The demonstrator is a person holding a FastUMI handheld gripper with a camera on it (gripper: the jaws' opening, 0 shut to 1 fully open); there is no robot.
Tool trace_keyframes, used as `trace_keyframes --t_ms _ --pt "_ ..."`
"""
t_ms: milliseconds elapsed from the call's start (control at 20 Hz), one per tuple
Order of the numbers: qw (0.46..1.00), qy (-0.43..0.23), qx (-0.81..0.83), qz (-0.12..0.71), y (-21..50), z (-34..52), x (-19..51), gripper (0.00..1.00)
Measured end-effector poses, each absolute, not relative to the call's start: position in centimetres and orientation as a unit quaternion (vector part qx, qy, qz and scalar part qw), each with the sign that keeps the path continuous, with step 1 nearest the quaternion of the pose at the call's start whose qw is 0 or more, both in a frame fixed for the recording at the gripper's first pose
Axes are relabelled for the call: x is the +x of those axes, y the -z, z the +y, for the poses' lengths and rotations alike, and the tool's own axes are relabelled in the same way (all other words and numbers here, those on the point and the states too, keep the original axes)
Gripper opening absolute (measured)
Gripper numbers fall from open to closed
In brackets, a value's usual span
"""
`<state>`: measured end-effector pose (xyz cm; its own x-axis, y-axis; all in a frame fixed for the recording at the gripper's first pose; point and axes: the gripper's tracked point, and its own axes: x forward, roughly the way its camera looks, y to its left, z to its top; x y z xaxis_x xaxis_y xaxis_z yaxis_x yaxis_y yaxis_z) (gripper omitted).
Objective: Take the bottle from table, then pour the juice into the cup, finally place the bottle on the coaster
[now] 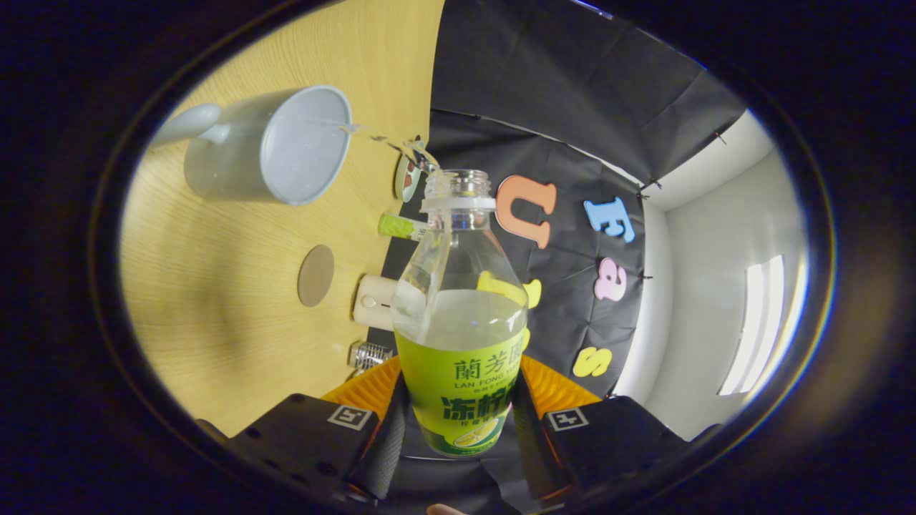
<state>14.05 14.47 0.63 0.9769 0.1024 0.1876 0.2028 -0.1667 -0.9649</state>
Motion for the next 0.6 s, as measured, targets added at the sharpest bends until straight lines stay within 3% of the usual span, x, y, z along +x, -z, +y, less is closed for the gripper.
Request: trace_keyframes --t_ms 600 --pt "0.623 0.05 -0.773 -0.106 -2.6 14.0 13.9 0.74"
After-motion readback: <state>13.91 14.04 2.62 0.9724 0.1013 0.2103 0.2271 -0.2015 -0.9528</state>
